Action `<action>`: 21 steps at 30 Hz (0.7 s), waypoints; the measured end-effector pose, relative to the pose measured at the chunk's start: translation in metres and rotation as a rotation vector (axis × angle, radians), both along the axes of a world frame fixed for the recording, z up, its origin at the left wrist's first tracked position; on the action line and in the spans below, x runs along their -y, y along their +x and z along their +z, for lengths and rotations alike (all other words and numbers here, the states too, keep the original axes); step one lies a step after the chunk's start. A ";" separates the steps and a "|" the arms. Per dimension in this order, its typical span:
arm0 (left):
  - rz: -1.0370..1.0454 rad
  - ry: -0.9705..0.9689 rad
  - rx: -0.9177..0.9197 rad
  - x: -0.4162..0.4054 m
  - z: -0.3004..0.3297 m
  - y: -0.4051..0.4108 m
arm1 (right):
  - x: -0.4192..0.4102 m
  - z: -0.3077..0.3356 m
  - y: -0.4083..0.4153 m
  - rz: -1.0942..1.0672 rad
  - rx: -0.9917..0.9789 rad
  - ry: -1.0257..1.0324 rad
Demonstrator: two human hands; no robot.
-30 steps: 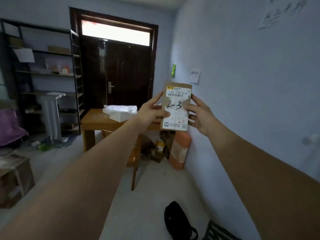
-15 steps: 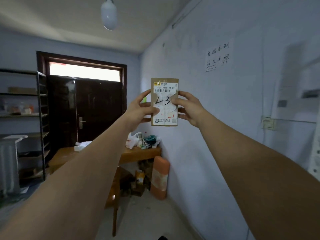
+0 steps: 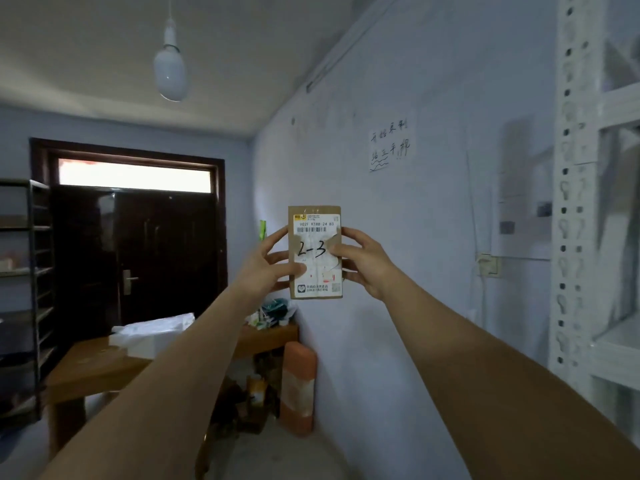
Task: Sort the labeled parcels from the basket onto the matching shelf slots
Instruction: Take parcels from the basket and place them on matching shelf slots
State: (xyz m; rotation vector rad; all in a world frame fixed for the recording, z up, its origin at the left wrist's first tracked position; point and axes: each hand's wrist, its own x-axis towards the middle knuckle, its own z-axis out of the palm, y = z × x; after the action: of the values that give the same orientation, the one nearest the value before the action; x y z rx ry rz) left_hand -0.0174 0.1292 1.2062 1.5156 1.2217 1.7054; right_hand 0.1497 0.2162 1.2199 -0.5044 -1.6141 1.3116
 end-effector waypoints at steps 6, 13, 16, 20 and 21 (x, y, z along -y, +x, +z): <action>-0.167 0.003 0.052 -0.035 -0.012 0.080 | -0.003 -0.011 0.092 -0.187 -0.035 -0.030; -0.465 -0.004 0.067 -0.049 -0.015 0.203 | 0.046 -0.011 0.221 -0.495 -0.027 -0.025; -0.600 -0.014 0.046 -0.038 -0.014 0.254 | 0.085 -0.013 0.269 -0.628 -0.048 -0.026; -0.756 -0.004 0.030 -0.010 -0.014 0.313 | 0.141 -0.016 0.318 -0.801 -0.041 -0.004; -0.793 -0.006 0.026 -0.002 -0.013 0.324 | 0.156 -0.016 0.327 -0.838 -0.039 -0.001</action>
State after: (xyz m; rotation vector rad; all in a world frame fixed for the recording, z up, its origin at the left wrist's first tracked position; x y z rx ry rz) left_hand 0.3071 0.1315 1.1930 1.6564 0.4812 1.1706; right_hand 0.4770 0.0604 1.2043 -1.0102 -1.1515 0.6760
